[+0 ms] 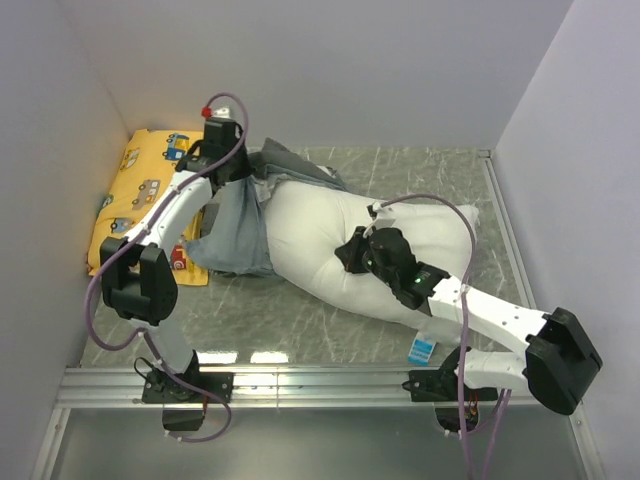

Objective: Remove the pillowcase from the pillow

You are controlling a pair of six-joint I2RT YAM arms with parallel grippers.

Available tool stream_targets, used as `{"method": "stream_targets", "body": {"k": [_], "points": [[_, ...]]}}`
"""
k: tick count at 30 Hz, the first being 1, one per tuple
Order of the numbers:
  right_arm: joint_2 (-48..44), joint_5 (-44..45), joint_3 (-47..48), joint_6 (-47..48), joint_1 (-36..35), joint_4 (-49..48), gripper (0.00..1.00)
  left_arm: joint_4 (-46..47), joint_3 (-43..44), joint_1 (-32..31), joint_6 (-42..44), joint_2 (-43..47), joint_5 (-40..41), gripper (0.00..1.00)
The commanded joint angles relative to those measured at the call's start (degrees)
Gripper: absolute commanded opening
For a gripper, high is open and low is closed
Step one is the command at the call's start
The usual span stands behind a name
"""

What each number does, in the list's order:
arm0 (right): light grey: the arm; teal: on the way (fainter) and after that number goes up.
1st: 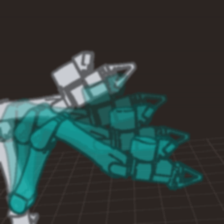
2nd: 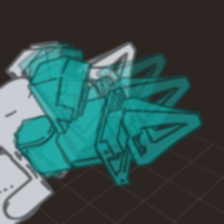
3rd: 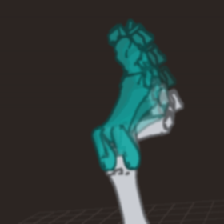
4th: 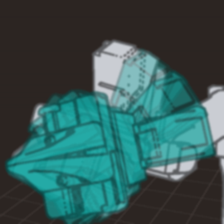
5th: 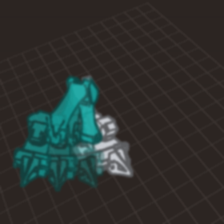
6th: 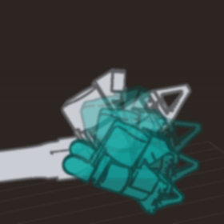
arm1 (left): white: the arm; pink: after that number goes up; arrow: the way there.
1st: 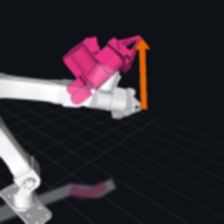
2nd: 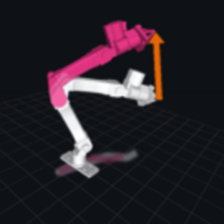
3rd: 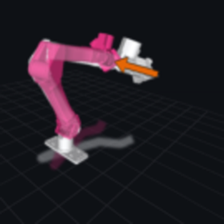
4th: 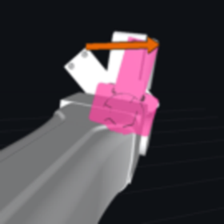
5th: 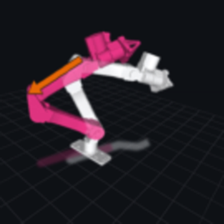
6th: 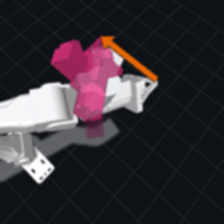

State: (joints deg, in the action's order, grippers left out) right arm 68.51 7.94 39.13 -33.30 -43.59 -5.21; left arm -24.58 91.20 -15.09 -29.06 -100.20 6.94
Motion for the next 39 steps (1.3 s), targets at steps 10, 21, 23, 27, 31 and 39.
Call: {"method": "stream_targets", "body": {"k": [10, 21, 23, 27, 31, 39], "points": [[-16.2, -1.8, 0.1, 2.5, 14.1, 20.0, 0.00, 8.2, -0.1, 11.3, -4.5, -7.9, -1.2, 0.00], [-8.8, 9.4, 12.9, 9.4, 5.6, 26.3, 0.49, 13.5, -9.1, 6.0, -4.2, -8.1, -6.3, 0.00], [-6.0, 12.5, 16.6, 10.8, 2.0, 27.2, 0.64, 14.7, -10.5, 5.7, -5.0, -7.8, -6.4, 0.00], [1.3, 17.8, 24.0, 14.3, -6.0, 28.4, 0.78, 16.0, -12.1, 4.9, -5.7, -7.0, -6.4, 0.00], [14.8, 19.2, 32.6, 18.4, -11.8, 28.9, 0.85, 16.4, -12.6, 3.8, -5.7, -6.2, -7.2, 0.00], [33.2, 16.2, 36.3, 16.7, -8.5, 29.7, 0.72, 14.3, -11.5, 3.5, -3.7, -4.0, -8.1, 0.02]]}}
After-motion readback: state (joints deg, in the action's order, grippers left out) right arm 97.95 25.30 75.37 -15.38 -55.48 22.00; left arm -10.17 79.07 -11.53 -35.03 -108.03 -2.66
